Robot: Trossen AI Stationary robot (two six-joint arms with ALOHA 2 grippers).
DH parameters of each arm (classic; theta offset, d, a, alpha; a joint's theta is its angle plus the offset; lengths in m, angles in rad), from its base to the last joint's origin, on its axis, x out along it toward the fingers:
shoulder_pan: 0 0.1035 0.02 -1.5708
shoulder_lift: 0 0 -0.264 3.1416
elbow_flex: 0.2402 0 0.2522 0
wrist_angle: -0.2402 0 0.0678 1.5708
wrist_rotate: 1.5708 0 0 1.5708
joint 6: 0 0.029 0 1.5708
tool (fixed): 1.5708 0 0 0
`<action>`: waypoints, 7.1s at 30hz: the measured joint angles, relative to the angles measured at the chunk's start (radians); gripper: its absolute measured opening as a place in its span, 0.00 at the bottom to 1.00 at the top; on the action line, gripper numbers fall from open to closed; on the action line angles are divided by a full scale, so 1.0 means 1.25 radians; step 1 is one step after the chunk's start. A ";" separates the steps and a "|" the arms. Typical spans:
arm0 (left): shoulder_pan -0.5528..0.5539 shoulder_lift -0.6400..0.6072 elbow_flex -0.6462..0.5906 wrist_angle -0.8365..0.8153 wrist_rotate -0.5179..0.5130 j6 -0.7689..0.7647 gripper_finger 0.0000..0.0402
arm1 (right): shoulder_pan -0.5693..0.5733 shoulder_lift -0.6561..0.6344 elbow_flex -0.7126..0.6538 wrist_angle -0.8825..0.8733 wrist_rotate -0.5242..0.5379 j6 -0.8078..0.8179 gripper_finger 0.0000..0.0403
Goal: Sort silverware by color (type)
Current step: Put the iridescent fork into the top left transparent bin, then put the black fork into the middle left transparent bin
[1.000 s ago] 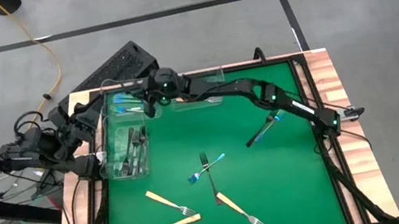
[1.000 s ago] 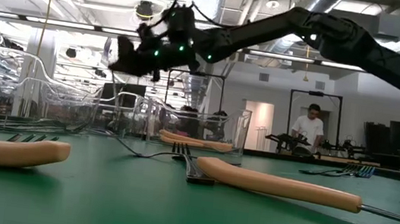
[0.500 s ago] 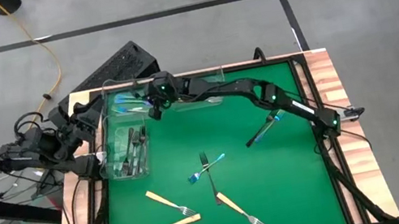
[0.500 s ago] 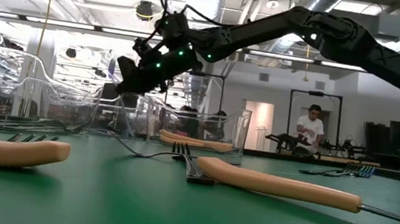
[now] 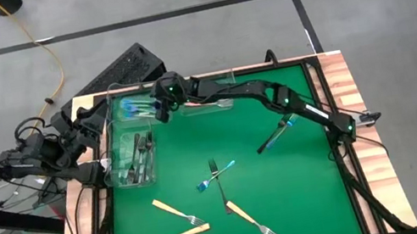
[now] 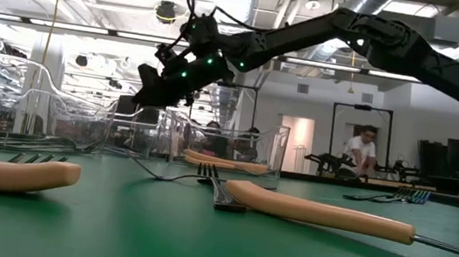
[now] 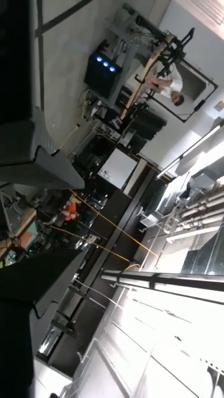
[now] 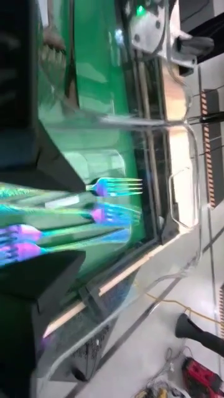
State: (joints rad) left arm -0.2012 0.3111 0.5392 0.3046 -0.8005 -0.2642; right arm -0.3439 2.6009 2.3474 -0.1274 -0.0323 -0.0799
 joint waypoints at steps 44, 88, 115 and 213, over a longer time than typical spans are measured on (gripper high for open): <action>-0.026 0.407 -0.001 -0.439 0.751 -0.434 0.38 | 0.367 -0.794 -0.171 -1.143 0.166 0.307 0.59; -0.051 0.719 0.735 -0.728 0.441 -0.085 0.38 | 0.374 -0.733 -0.932 0.272 0.447 0.714 0.59; 0.146 1.136 0.815 -0.886 0.707 0.001 0.38 | 0.095 -0.743 -0.842 -1.043 0.149 0.827 0.54; 0.482 0.454 0.753 -0.739 0.659 0.290 0.38 | 0.139 -0.700 -1.029 -0.535 0.262 1.581 0.02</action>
State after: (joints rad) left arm 0.4011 0.8790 1.4803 -0.6189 0.0226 0.0989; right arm -0.1697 1.7264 1.0609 -0.7956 0.2948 1.8967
